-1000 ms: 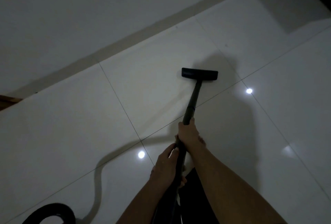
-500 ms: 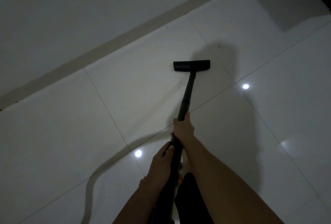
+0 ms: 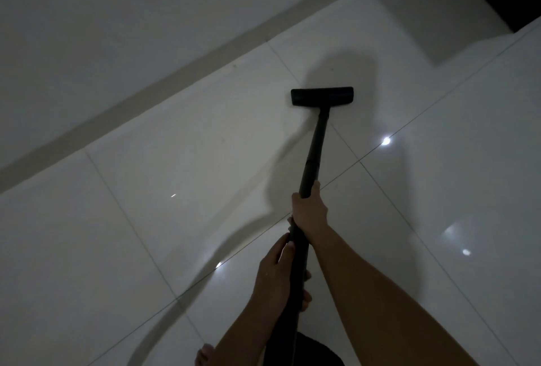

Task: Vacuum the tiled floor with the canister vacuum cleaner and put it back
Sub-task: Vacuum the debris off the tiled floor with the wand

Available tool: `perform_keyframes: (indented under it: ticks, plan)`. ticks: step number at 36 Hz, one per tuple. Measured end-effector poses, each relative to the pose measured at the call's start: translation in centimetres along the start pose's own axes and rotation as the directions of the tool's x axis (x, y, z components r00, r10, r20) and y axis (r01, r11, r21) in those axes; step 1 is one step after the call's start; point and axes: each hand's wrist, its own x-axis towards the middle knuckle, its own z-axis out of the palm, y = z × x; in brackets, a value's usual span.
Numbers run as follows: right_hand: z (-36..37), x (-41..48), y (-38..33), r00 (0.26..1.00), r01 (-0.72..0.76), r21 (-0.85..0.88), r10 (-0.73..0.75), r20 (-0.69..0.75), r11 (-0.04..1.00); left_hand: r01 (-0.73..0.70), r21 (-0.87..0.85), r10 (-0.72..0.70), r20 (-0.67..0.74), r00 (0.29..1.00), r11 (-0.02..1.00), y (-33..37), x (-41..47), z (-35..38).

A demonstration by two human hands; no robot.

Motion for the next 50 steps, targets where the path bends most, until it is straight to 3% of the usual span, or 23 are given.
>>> perform_keyframes:
  ticks: [9,22,28,33,41,46,50]
  plan:
    - [-1.4,4.3,-3.6,0.999,0.014,0.046,-0.012,-0.029,0.999,-0.085,0.036,0.086,-0.011,0.996,0.996,4.0,4.0,1.6]
    - [-2.2,6.2,-6.1,1.0,0.008,0.025,-0.008,0.006,1.0,-0.046,-0.126,0.049,0.025,0.998,0.991,6.5,5.2,2.6]
    - [-0.4,2.7,-2.6,1.0,-0.022,-0.008,0.022,0.016,1.0,-0.093,0.003,0.093,-0.019,0.995,0.996,3.2,1.8,0.8]
    - [2.1,-1.2,0.6,0.999,-0.026,-0.011,0.026,0.034,1.0,-0.075,-0.003,0.075,-0.001,0.997,0.997,-0.3,-1.8,-2.1]
    - [10.4,-10.1,7.8,0.997,-0.032,0.039,0.03,0.067,0.999,-0.091,0.166,0.099,-0.04,0.994,0.982,-9.0,-8.7,-10.8]
    - [16.8,-15.9,11.6,0.991,-0.044,0.038,0.038,0.13,0.998,-0.002,0.1,0.015,-0.131,0.991,0.995,-13.7,-13.6,-16.6]
    - [19.7,-19.0,12.7,0.983,-0.017,0.014,0.014,0.183,1.0,-0.017,0.105,0.037,-0.193,0.981,0.994,-15.8,-15.4,-19.4]
